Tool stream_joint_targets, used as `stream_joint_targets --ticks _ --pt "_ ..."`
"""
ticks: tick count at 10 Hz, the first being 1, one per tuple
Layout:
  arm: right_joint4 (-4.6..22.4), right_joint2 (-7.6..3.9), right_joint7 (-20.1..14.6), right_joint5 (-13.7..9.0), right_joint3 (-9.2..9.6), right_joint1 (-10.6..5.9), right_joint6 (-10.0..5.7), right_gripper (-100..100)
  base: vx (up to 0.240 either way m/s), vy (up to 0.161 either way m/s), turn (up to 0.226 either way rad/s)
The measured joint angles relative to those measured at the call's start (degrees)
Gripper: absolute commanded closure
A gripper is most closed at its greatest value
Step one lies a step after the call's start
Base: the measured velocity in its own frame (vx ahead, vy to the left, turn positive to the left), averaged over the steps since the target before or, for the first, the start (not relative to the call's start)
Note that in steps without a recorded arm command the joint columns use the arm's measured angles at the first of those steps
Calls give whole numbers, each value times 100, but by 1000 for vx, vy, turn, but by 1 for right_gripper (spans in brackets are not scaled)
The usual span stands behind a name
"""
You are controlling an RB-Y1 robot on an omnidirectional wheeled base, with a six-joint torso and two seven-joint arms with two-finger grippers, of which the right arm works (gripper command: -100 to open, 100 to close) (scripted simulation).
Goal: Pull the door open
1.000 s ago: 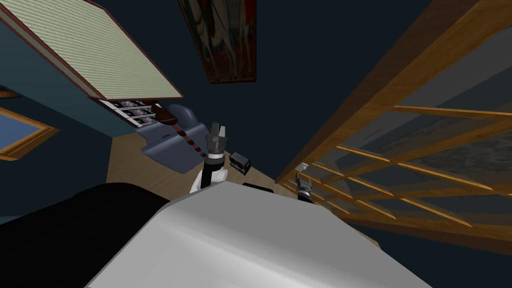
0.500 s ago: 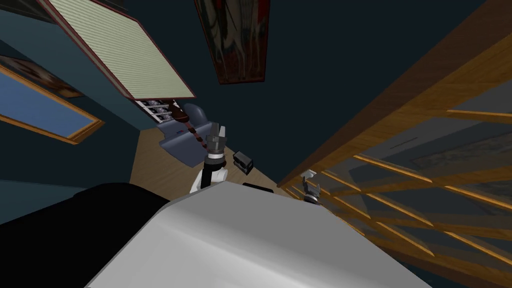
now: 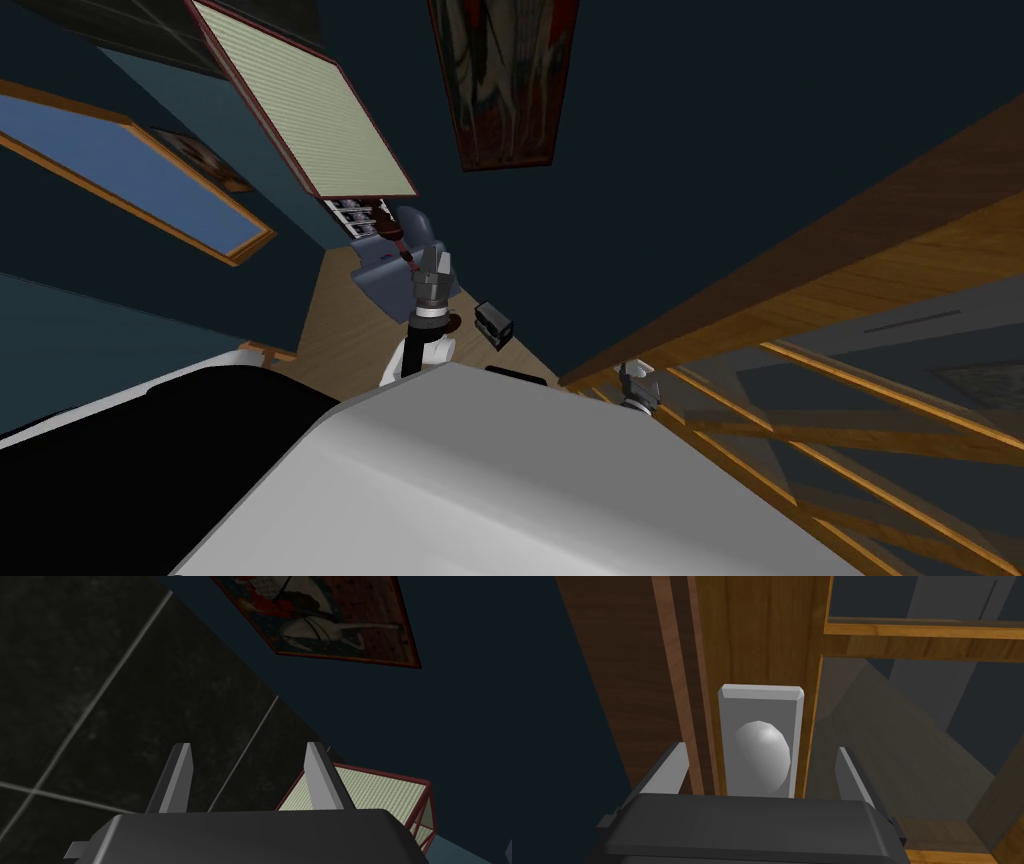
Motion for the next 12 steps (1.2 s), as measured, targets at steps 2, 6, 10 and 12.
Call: stream_joint_targets --ticks 2,6,10,12 --pt "166 -1 -78 -3 2 -34 -41 100 -10 12 3" --pt "138 3 -55 -3 1 -25 -41 100 0 0 -7" --pt "36 -72 -109 53 93 -2 -98 100 -152 7 46" --pt "-9 -145 -231 146 266 42 -154 100 -208 38 55"
